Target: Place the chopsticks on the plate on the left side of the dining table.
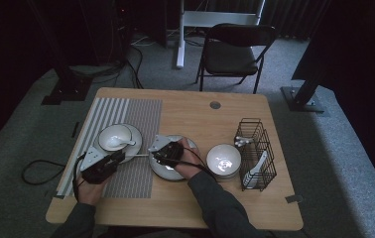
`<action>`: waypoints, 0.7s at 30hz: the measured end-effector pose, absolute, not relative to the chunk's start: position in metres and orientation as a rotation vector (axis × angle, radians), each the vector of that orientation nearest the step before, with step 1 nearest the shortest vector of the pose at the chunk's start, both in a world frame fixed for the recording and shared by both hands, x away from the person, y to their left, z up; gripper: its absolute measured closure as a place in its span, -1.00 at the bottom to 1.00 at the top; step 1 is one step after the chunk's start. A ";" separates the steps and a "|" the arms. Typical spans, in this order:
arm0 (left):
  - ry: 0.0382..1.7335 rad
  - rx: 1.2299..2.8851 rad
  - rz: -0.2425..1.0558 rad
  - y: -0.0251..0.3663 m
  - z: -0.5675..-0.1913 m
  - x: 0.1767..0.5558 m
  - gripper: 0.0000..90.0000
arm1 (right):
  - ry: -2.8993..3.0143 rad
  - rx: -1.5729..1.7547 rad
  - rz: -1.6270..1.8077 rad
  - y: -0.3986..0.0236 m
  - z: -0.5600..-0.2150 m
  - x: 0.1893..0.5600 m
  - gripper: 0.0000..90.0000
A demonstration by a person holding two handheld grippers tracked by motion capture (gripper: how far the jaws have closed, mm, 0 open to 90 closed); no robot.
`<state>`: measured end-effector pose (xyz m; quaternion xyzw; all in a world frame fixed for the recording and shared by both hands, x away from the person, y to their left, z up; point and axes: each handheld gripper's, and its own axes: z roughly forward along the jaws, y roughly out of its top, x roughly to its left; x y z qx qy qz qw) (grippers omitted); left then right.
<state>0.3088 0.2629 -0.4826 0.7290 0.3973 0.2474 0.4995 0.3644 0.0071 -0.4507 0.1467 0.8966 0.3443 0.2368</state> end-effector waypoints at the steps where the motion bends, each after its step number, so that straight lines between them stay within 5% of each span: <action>1: 0.959 1.765 0.599 0.262 -0.482 0.309 0.74 | 2.459 0.410 0.947 0.006 -0.452 0.364 0.56; 21: 0.895 1.779 0.571 0.237 -0.475 0.317 0.71 | 2.452 0.512 0.976 -0.009 -0.462 0.350 0.54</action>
